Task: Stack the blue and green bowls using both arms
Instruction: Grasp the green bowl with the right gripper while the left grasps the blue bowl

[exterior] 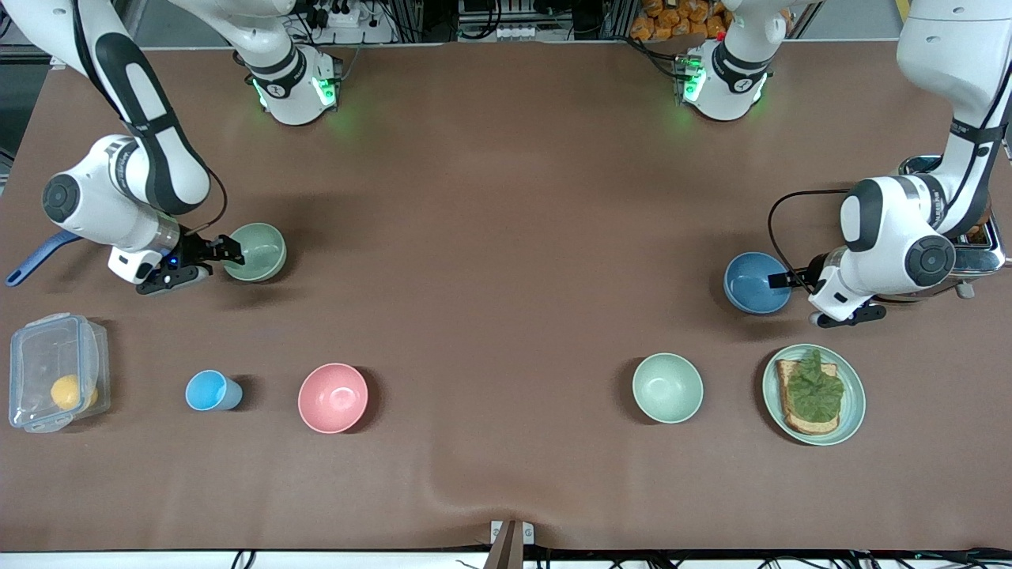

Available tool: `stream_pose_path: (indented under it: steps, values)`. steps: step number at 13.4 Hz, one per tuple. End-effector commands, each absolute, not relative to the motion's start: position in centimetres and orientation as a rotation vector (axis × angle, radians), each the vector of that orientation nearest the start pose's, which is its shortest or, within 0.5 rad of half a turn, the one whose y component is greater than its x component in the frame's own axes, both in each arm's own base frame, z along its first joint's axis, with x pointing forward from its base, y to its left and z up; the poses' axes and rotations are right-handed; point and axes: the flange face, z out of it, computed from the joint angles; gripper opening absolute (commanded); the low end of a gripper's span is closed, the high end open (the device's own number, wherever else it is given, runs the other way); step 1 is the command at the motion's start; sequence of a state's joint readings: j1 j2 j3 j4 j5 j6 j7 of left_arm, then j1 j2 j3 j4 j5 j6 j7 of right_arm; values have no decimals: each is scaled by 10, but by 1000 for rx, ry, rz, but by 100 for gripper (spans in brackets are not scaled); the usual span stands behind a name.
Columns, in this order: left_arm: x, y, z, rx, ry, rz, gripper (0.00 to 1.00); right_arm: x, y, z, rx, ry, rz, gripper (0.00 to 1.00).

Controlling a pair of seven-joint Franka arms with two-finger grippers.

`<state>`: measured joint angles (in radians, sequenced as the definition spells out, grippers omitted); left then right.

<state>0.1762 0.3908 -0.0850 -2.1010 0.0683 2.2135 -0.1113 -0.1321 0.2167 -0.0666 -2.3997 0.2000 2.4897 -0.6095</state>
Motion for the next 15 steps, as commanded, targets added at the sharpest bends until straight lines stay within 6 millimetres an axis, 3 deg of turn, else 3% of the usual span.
stream_pose_path:
  steps: [1, 4, 5, 9, 12, 15]
  values:
    - [549, 53, 210, -3091, -225, 417, 95, 472, -99, 210, -2965, -352, 108, 51]
    - [550, 53, 209, -3091, -225, 419, 70, 472, -100, 209, -2969, -349, 103, 6]
    - [551, 51, 210, -3090, -226, 414, 64, 472, -99, 209, -2969, -351, 103, 0]
    - [554, 43, 206, -3102, -248, 421, 50, 479, -94, 214, -2972, -318, 99, 0]
    - [554, 45, 206, -3102, -255, 421, 38, 492, -46, 230, -2972, -171, 151, 0]
    - [554, 44, 206, -3106, -257, 420, 6, 504, -21, 257, -2964, -66, 180, 0]
